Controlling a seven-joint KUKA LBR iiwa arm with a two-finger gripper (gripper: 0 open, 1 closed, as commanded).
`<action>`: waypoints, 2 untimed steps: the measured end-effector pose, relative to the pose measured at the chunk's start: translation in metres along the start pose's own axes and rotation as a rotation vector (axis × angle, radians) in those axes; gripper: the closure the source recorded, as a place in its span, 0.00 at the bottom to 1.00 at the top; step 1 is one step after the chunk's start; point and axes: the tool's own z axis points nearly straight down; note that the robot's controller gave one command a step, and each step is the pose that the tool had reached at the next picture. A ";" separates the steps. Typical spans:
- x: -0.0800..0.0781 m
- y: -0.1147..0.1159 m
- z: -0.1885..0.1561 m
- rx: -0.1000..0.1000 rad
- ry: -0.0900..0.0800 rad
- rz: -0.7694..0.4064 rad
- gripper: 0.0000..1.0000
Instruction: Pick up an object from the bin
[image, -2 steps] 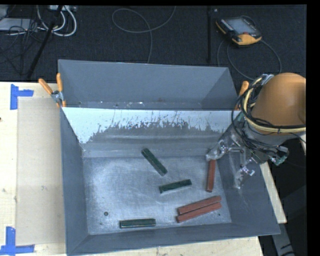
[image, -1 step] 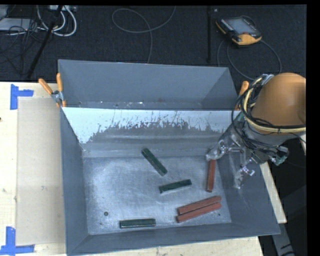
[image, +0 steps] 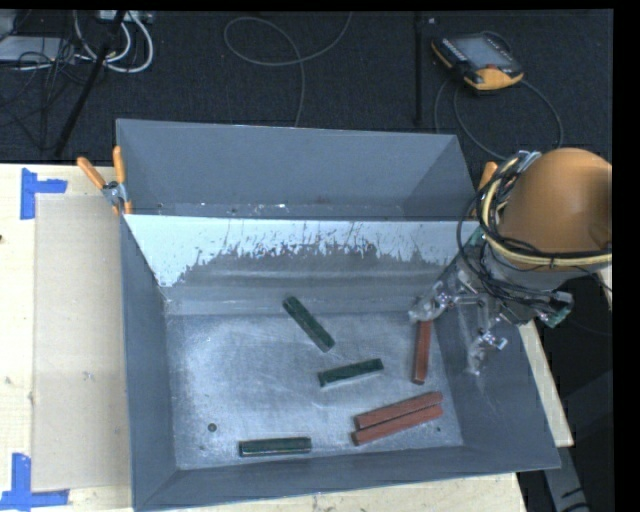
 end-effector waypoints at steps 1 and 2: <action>-0.019 -0.014 0.099 -0.002 -0.002 -0.025 1.00; -0.019 -0.014 0.099 -0.002 -0.002 -0.025 1.00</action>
Offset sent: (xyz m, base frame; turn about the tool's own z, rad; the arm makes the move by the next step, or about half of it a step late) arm 0.0000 0.0000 0.0000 0.0000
